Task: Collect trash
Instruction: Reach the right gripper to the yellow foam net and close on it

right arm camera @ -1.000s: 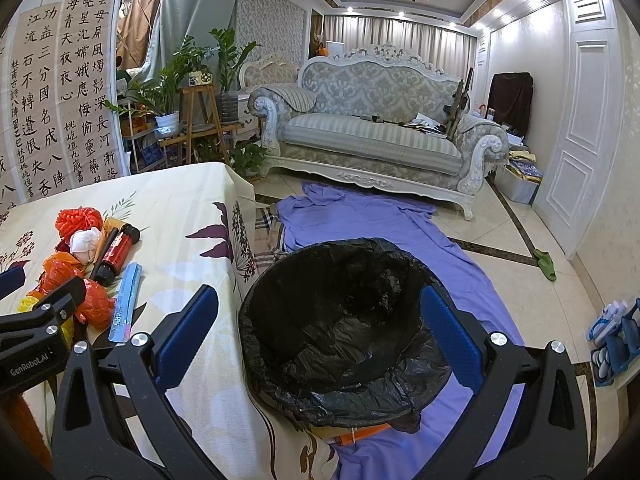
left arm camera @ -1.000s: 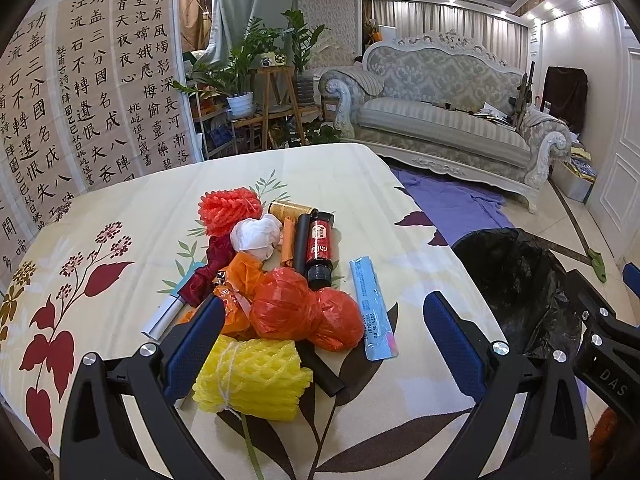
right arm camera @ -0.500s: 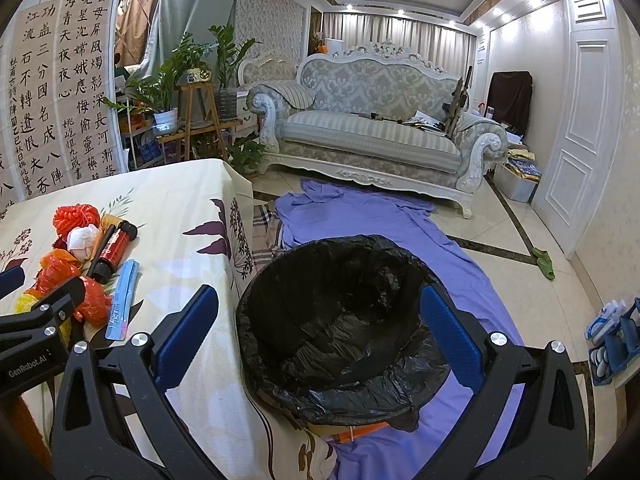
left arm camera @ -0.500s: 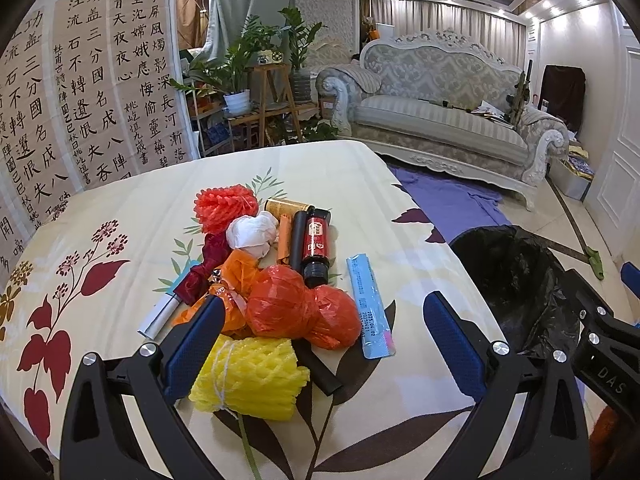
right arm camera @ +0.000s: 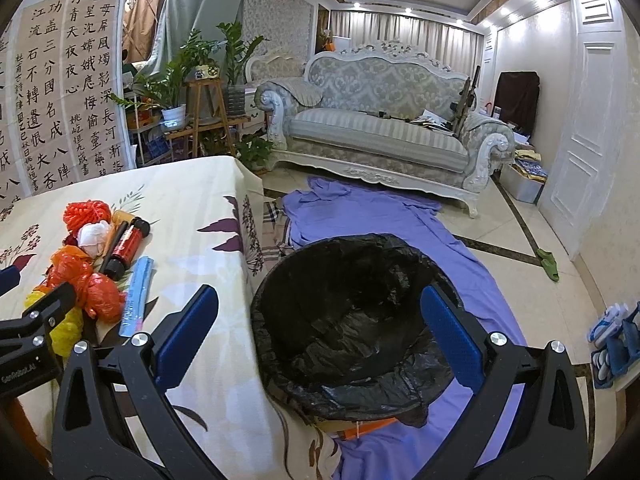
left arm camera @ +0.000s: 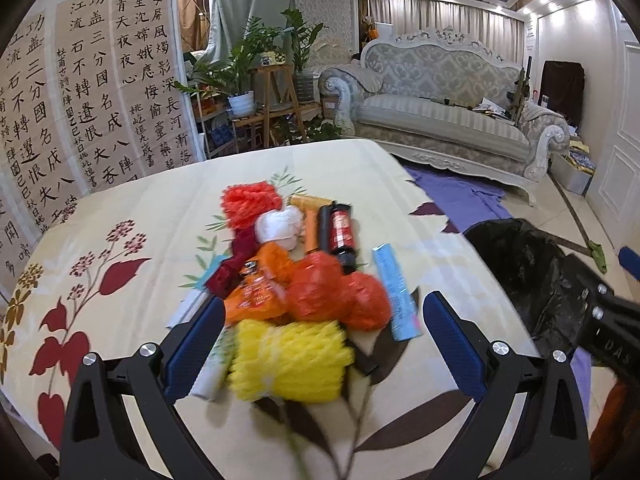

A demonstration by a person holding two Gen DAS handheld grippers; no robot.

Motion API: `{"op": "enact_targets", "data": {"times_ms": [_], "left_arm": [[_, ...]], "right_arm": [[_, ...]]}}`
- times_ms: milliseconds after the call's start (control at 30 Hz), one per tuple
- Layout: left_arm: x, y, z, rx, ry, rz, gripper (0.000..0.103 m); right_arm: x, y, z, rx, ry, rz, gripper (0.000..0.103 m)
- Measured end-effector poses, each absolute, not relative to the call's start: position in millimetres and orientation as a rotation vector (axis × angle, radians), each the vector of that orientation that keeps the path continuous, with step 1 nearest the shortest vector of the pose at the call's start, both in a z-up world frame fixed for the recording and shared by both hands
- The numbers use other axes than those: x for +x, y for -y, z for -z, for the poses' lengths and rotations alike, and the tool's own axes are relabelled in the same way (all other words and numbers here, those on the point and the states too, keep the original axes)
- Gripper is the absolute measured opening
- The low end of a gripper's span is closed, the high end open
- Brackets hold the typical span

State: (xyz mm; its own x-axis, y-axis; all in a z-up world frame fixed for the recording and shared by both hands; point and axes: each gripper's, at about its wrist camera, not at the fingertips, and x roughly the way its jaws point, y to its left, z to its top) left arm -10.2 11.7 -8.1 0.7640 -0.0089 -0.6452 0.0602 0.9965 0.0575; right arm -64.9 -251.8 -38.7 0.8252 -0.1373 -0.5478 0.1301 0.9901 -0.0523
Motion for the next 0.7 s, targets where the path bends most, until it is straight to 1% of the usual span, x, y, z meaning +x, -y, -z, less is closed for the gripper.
{"op": "enact_targets", "data": {"times_ms": [33, 100, 167, 300, 700], "left_arm": [[-11, -15, 8, 0.079, -0.704, 0.033, 0.096], [-14, -24, 9, 0.083, -0.713, 0.013, 0.096], [-17, -35, 10, 0.079, -0.720, -0.009, 0.096], [-21, -52, 11, 0.077, -0.729, -0.040, 0.096], [-34, -77, 15, 0.076, -0.748, -0.066, 0.094]], "right_arm": [[-66, 250, 39, -0.013, -0.587, 0.135, 0.095], [-64, 245, 37, -0.017, -0.602, 0.127, 0.083], [-63, 242, 37, -0.015, -0.616, 0.111, 0.080], [-66, 233, 36, -0.028, -0.622, 0.082, 0.078], [-67, 204, 29, -0.047, -0.632, -0.001, 0.078]]}}
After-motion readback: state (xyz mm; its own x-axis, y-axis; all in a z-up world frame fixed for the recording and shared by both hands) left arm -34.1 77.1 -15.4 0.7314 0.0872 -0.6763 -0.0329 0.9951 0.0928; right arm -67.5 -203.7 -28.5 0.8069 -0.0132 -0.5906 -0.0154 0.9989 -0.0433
